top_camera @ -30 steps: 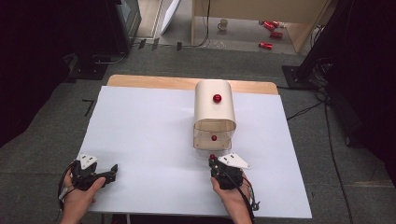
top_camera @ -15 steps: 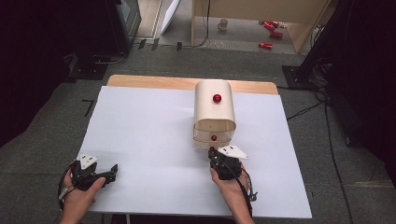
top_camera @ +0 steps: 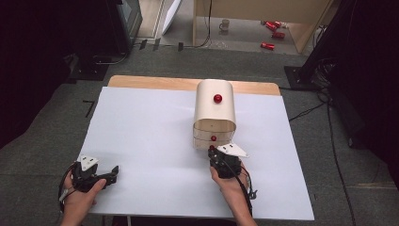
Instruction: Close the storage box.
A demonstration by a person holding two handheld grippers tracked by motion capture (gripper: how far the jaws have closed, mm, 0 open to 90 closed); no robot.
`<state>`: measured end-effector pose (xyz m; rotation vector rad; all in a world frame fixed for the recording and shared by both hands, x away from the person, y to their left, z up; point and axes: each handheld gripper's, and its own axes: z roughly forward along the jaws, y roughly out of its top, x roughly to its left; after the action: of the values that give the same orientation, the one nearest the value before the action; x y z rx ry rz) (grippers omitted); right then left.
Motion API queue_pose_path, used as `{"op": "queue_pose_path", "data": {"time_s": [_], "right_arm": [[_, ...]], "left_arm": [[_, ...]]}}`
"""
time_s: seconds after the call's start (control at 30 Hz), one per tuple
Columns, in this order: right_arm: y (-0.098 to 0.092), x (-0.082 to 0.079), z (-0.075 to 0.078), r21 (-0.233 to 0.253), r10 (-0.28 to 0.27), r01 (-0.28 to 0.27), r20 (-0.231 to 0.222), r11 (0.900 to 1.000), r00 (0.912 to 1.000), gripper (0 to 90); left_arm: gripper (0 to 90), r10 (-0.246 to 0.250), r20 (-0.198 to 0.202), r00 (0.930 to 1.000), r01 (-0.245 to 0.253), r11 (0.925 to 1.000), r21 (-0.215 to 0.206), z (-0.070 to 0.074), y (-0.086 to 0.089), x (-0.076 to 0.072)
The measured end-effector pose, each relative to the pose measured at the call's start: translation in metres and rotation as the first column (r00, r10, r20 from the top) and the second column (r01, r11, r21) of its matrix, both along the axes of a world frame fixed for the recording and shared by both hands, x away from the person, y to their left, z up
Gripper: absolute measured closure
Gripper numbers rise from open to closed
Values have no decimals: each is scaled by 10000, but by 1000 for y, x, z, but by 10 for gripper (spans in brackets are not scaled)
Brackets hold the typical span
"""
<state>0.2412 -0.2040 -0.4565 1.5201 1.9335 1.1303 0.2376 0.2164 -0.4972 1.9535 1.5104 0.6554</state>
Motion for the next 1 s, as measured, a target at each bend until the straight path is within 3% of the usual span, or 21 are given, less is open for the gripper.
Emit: {"op": "queue_pose_path", "data": {"time_s": [0.1, 0.2, 0.4, 0.73, 1.0], "right_arm": [[-1, 0, 0, 117, 183, -182, -18, 9998, 9998, 708], [-5, -3, -1, -47, 149, -149, 29, 9999, 9999, 561], [-13, -6, -2, -205, 45, -46, -71, 9998, 10000, 489], [-45, -18, -6, -394, -240, 236, -92, 9989, 9997, 412], [-72, -26, -11, -842, -447, 412, -395, 9956, 9982, 160]], "left_arm": [[71, 0, -1, 10000, 0, 10000, -5, 0, 0, 0], [71, 5, 1, 10000, -5, 10000, -8, 0, 0, 0], [71, 1, 1, 10000, -1, 10000, -4, 0, 0, 0], [71, 2, 9, 10000, -2, 10000, 16, 0, 0, 0], [71, 3, 6, 10000, -3, 10000, 13, 0, 0, 0]]}}
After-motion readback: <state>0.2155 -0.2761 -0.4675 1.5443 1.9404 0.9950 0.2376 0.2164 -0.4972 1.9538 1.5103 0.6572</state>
